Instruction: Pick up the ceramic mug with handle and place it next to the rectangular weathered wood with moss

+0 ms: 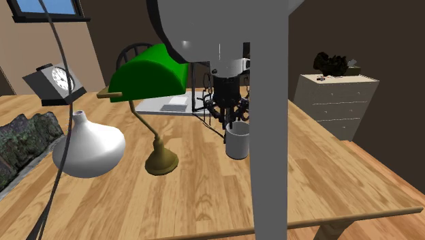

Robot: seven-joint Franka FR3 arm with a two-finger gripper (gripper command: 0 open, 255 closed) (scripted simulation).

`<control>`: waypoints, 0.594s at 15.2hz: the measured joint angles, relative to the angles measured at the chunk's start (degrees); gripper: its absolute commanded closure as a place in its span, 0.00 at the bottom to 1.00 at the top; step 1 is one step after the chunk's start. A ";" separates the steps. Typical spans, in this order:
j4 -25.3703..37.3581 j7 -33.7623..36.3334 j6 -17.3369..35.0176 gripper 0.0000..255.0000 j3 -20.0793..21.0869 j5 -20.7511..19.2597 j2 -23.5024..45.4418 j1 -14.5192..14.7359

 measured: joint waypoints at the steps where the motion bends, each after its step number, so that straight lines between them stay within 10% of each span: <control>1: -0.49 -0.09 0.45 1.00 -0.02 0.64 -0.33 0.00; 9: 0.21 -1.17 -0.27 1.00 0.31 0.23 0.11 -0.47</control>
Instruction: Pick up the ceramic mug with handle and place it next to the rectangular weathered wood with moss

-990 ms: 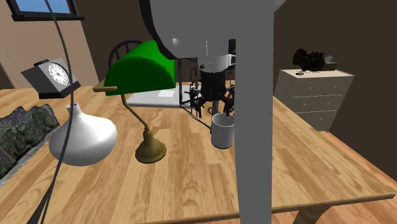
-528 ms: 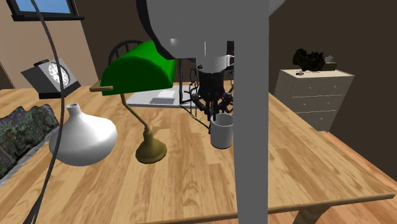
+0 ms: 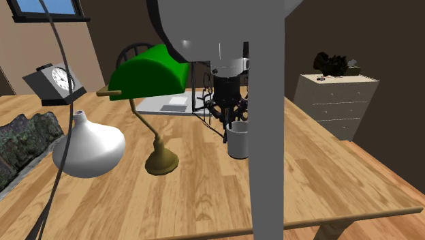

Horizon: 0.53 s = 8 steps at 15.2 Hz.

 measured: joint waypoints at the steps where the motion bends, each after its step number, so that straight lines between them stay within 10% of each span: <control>1: 0.75 0.11 -0.81 1.00 0.15 -0.24 0.50 -0.02; 8: 5.06 -0.18 -6.50 1.00 0.08 -0.61 2.74 -0.22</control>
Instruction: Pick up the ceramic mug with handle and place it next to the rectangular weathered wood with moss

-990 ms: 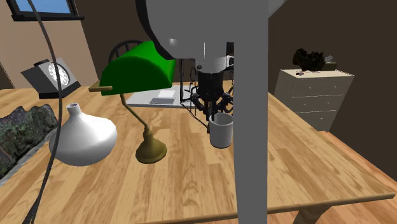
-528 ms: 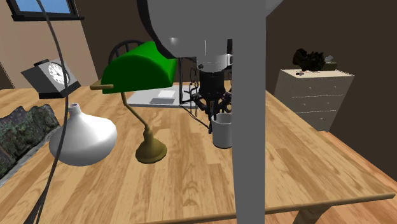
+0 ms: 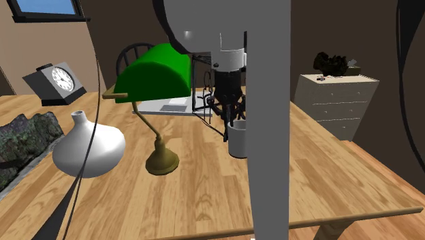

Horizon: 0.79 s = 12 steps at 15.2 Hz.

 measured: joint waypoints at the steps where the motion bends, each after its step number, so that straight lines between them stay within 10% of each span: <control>1: 0.53 -0.06 -0.81 1.00 -0.02 0.01 0.22 -0.01; 12: 9.15 -0.46 -9.29 1.00 0.01 0.03 1.09 -0.02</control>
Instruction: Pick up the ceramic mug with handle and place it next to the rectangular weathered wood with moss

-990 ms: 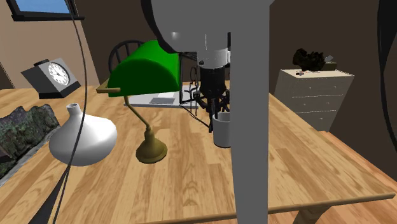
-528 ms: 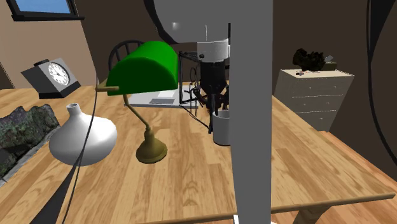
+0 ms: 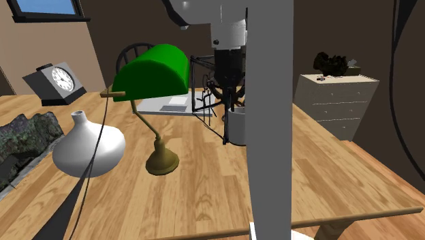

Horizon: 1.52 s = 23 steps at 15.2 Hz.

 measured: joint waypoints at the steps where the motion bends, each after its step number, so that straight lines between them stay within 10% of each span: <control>1: 1.37 -0.08 -0.99 1.00 -0.02 -0.03 0.37 -0.03; 23: 19.70 2.06 -16.49 1.00 1.69 0.26 3.35 0.95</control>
